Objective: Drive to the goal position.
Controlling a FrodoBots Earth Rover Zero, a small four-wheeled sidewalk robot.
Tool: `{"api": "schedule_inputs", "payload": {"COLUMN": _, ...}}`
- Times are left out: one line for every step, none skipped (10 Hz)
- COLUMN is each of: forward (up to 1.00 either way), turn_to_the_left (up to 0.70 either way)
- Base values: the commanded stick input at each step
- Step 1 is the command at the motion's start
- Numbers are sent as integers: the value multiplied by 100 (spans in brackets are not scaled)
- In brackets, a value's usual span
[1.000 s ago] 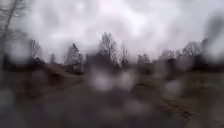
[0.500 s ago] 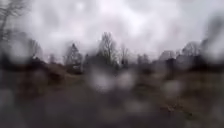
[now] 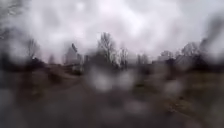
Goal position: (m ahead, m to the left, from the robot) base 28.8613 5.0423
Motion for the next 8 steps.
{"api": "schedule_inputs", "payload": {"forward": 70, "turn_to_the_left": 11}}
{"api": "schedule_inputs", "payload": {"forward": 70, "turn_to_the_left": 35}}
{"api": "schedule_inputs", "payload": {"forward": 70, "turn_to_the_left": 35}}
{"api": "schedule_inputs", "payload": {"forward": 70, "turn_to_the_left": 35}}
{"api": "schedule_inputs", "payload": {"forward": 70, "turn_to_the_left": 35}}
{"api": "schedule_inputs", "payload": {"forward": 70, "turn_to_the_left": 35}}
{"api": "schedule_inputs", "payload": {"forward": 70, "turn_to_the_left": 6}}
{"api": "schedule_inputs", "payload": {"forward": 70, "turn_to_the_left": 0}}
